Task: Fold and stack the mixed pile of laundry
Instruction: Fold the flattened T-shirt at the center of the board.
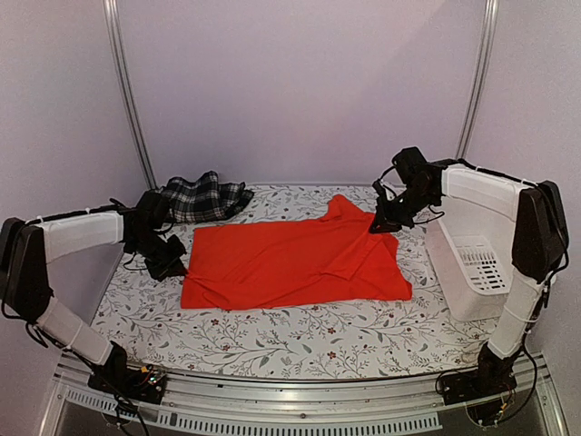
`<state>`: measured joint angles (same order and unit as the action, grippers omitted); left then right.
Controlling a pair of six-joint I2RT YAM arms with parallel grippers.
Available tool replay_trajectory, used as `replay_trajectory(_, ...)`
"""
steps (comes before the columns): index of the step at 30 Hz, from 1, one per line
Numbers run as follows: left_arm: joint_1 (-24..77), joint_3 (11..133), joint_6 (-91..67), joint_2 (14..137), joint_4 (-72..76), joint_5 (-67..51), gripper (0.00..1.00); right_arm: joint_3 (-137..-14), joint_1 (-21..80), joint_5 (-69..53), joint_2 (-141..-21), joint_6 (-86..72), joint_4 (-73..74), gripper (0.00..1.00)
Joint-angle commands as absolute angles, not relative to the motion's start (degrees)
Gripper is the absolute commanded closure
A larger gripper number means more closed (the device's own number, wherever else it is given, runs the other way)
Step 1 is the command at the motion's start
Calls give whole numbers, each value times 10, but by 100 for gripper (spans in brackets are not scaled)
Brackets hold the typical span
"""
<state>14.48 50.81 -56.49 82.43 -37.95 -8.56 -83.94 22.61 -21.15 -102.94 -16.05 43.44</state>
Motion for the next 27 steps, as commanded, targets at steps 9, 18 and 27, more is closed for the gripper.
replay_trajectory(9,120,560,-502,911,-329,-84,100,-904,205,-186,-1118,-137,412,100)
replay_trajectory(18,118,575,-490,945,-327,-97,86,-942,204,-236,-1165,-130,425,83)
replay_trajectory(27,99,480,-504,802,-375,-135,47,-808,147,-238,-1016,-131,468,43)
